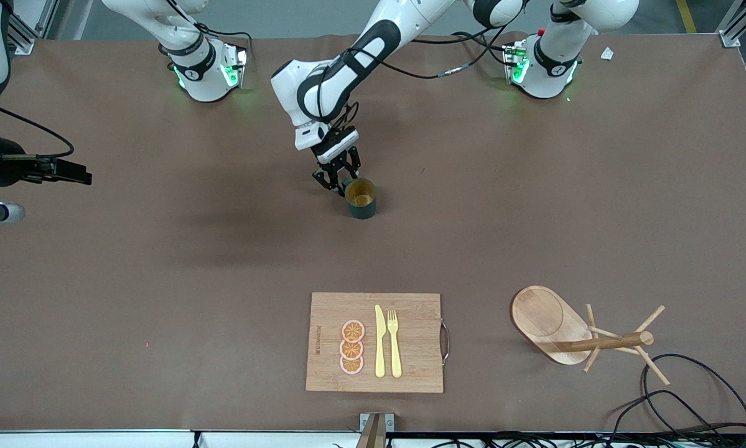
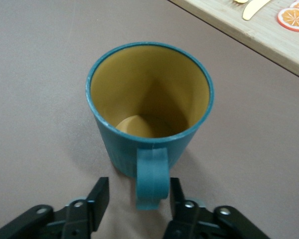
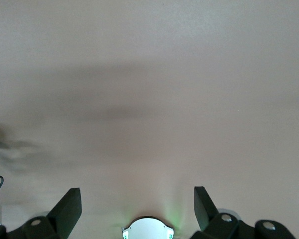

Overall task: Pass cup and hang on rack
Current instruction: 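Lower the left gripper and grasp the teal mug by its handle, then lift the mug with the left gripper and carry it to the rack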

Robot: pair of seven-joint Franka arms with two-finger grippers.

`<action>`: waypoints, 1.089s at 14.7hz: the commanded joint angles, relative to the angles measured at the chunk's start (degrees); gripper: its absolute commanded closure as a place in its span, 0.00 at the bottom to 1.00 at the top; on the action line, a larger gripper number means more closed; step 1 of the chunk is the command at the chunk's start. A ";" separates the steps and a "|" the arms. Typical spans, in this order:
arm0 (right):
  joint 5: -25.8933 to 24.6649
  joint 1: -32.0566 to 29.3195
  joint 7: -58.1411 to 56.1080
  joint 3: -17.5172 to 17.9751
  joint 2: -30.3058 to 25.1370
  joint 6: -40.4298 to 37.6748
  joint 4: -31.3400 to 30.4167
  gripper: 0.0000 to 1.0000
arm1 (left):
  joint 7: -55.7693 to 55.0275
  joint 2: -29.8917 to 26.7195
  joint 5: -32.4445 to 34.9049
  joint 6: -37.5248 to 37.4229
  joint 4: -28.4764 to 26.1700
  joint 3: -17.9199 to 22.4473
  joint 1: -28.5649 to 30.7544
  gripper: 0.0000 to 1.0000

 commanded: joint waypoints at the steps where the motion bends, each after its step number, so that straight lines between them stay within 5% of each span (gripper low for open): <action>1: 0.32 -0.25 2.49 0.57 -1.83 -0.40 -1.06 0.00 | -0.16 0.22 0.54 -0.57 1.51 0.64 -0.70 0.83; 4: 0.32 -0.43 2.76 0.57 -5.34 1.27 -4.40 0.00 | 0.28 -0.05 0.54 -0.66 1.43 0.73 -0.70 0.99; 8: 0.14 -0.26 2.67 0.40 -11.32 5.40 -10.82 0.00 | 3.00 -3.11 -0.86 -0.84 1.34 0.73 0.43 1.00; 16: -0.47 1.06 2.67 -0.74 -15.37 4.70 -11.70 0.00 | 18.98 -17.69 -15.00 -1.63 1.08 0.73 11.67 1.00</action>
